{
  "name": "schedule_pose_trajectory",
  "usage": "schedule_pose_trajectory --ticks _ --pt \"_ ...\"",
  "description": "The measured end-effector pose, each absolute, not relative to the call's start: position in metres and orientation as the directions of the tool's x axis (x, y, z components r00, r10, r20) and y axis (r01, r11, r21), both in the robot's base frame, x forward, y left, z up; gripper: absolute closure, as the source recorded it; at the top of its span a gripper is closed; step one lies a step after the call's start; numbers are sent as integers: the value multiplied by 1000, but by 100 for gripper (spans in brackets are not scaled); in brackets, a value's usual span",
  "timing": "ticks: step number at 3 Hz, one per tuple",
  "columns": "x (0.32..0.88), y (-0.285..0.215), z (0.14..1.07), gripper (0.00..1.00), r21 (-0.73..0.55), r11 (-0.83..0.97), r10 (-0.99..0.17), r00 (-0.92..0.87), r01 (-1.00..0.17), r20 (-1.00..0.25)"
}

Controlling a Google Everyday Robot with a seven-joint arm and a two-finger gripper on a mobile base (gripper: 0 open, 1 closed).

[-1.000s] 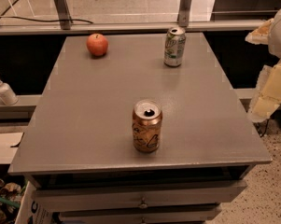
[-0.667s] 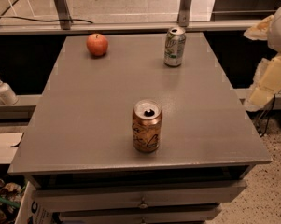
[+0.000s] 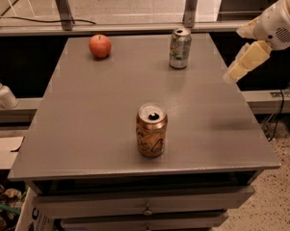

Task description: Move 7up can near orange can

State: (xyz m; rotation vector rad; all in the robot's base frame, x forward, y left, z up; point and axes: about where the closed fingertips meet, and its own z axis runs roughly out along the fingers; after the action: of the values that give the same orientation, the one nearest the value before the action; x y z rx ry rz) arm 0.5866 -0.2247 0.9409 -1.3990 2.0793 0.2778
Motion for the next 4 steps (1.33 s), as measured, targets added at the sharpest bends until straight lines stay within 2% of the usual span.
schedule_pose_trajectory --ticks 2,4 --pt "588 -223 937 0 -157 403 -767 -239 -902 -596" --pt "618 -196 909 0 -123 439 -668 -232 -890 -707"
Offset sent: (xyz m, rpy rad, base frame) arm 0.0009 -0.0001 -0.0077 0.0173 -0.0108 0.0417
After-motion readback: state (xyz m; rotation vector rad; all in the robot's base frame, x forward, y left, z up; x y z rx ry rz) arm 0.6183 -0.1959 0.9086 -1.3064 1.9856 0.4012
